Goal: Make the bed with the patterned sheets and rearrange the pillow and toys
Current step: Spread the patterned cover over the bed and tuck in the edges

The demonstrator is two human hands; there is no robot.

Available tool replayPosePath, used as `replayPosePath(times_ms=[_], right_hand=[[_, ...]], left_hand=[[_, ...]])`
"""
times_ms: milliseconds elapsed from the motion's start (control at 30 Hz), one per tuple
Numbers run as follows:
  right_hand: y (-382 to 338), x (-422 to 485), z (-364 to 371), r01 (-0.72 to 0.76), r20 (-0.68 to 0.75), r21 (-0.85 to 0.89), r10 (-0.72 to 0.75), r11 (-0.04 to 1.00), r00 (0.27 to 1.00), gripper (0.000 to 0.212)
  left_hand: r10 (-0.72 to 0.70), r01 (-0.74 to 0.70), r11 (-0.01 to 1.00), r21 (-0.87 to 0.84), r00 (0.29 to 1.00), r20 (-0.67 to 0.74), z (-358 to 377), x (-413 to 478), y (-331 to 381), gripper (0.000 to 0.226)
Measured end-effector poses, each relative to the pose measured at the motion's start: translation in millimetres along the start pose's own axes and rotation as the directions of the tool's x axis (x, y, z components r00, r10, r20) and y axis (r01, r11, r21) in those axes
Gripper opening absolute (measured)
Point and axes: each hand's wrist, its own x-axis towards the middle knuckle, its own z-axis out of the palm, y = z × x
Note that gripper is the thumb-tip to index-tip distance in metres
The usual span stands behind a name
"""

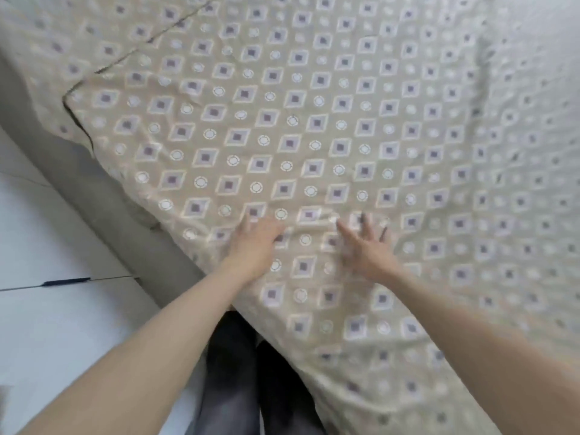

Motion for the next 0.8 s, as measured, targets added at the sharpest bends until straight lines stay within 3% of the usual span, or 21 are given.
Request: replayPosePath(times_ms=[167,267,333,433,500,533,667,800], right_hand=[[-28.9,-60.0,76.9,0.147,0.071,0.001,-0.146,0.989,0.987,0.075],[-36.1,-86.6,86.3,0.217,0.106,-0.023,-0.213,0.976,0.971,0.073],[-30.4,-98.7,79.5,0.241,0.095,0.013,-0.241,0.97,0.966,0.06],[-12.6,-105.5,61.3,0.202,-0.162,0.183,-0.173,0.962,0.971,0.028],[7.1,-98.2,48.8,0.086,-0.335,0.288,0.017,0.954,0.942,0.026],[19.9,-93.4,45.2,0.034,-0.355,0.293,0.076,0.956,0.932,0.031],[59.3,-93.7,53.9,-0.158,-0.018,0.205,0.165,0.966,0.986,0.077],[62.0,-124.8,97.1,-0.188,0.073,0.233,0.175,0.954,0.982,0.09]], left_hand=[[0.019,-0.023,0.998,0.051,0.996,0.082,35.5,-41.5,7.7,0.083],[0.044,-0.046,0.999,0.006,0.989,0.143,45.0,-71.0,-1.3,0.081],[0.042,-0.042,0.999,-0.007,0.988,0.148,41.6,-82.6,0.8,0.071],[-0.009,0.01,1.0,-0.026,1.0,0.023,28.1,-80.5,14.0,0.046],[0.009,-0.013,0.997,-0.081,0.999,-0.053,24.0,-69.5,26.6,0.048],[0.034,-0.04,0.995,-0.086,0.997,-0.064,24.0,-63.2,35.5,0.05],[0.165,-0.165,0.986,-0.018,0.985,0.042,36.0,-48.2,79.4,0.053],[0.202,-0.226,0.961,0.161,0.967,0.154,73.2,-56.4,103.4,0.045]])
